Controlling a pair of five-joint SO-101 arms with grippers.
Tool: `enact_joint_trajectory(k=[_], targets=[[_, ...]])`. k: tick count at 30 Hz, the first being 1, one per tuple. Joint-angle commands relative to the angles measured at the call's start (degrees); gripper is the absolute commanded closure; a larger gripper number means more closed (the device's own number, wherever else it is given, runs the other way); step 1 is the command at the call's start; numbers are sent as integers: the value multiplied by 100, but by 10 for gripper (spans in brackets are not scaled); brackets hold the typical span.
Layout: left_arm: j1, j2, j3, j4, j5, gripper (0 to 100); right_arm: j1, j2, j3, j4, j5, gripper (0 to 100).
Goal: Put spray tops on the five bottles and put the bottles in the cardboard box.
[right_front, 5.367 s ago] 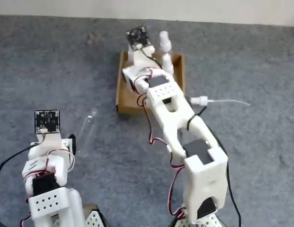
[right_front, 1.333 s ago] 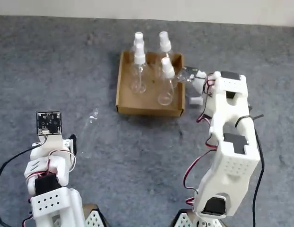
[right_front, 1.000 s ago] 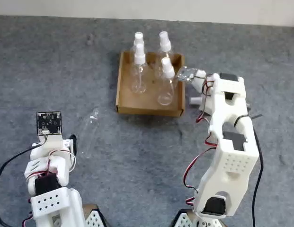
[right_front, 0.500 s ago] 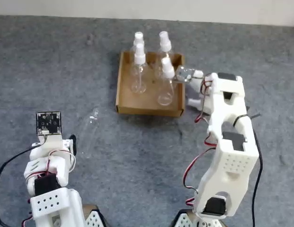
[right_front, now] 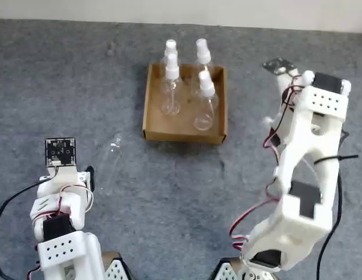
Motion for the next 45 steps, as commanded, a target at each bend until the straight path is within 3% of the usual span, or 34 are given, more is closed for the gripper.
enact_joint_trajectory(k=[1, 6, 10, 15, 19, 27, 35, 42, 45], targets=[[48, -48, -84, -105, -35, 793, -840, -1165, -154, 365, -853, 996], [4, 4, -462, 0, -202, 796, -2703, -2035, 822, 365, -2189, 996], [-22, 4, -1121, 791, -325, 796, -4198, -2114, 1473, 277, -3147, 995], [-356, 31, -2457, 1626, -686, 796, -5147, -1868, 2018, -725, -4185, 995], [-558, 813, -3846, 2251, -1011, 795, -5473, -1279, 2308, -1578, -5099, 995], [-1191, 4163, -6448, 2514, -1723, 793, -5508, -75, 2316, -2519, -7121, 992], [-1727, 6018, -7758, 2514, -1864, 793, -5859, 321, 2316, -3037, -7666, 980], [-1895, 6369, -7829, 2040, -1864, 793, -6097, 338, 2308, -3020, -7938, 729], [-1903, 6378, -7829, 2031, -1864, 793, -6097, 330, 2053, -3011, -7930, 699]])
